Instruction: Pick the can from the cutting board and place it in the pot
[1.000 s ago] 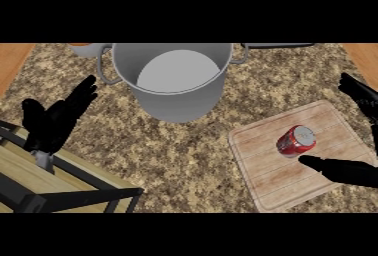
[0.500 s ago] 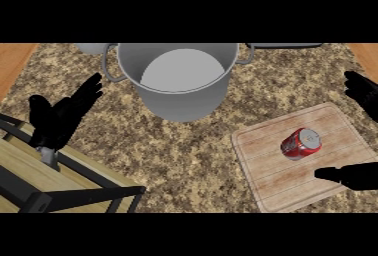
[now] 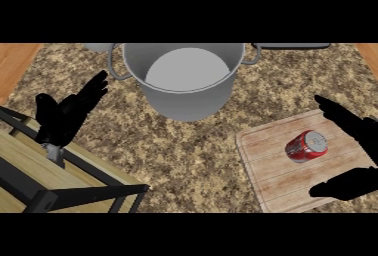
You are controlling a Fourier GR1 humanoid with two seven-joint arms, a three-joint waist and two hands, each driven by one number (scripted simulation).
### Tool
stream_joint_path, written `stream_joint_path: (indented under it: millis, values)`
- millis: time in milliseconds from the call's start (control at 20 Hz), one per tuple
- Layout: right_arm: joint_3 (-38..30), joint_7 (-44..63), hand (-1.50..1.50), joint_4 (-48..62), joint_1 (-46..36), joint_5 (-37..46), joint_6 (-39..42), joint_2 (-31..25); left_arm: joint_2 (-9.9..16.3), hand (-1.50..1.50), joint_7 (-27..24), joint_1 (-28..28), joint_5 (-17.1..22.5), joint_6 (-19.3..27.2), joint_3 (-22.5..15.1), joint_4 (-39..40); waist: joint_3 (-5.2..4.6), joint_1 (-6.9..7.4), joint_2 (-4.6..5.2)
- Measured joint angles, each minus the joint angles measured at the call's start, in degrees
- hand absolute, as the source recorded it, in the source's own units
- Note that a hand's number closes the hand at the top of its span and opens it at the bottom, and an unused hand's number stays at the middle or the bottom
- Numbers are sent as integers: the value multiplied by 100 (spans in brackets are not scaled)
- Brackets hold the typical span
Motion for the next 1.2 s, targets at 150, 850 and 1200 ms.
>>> stream_joint_path:
  millis: [150,850,1200]
  values:
    - [8,-79,-150,211,-17,110,91,-35,-22,0,-37,18,-47,-27,29,1,8,-12,-9]
    - [-424,-1413,-150,982,339,-171,425,257,-86,0,-100,129,-187,-115,164,-54,30,-93,-34]
    - [-591,-1844,-150,1401,325,-714,644,693,-132,0,-103,106,-243,-168,188,-53,29,-65,-25]
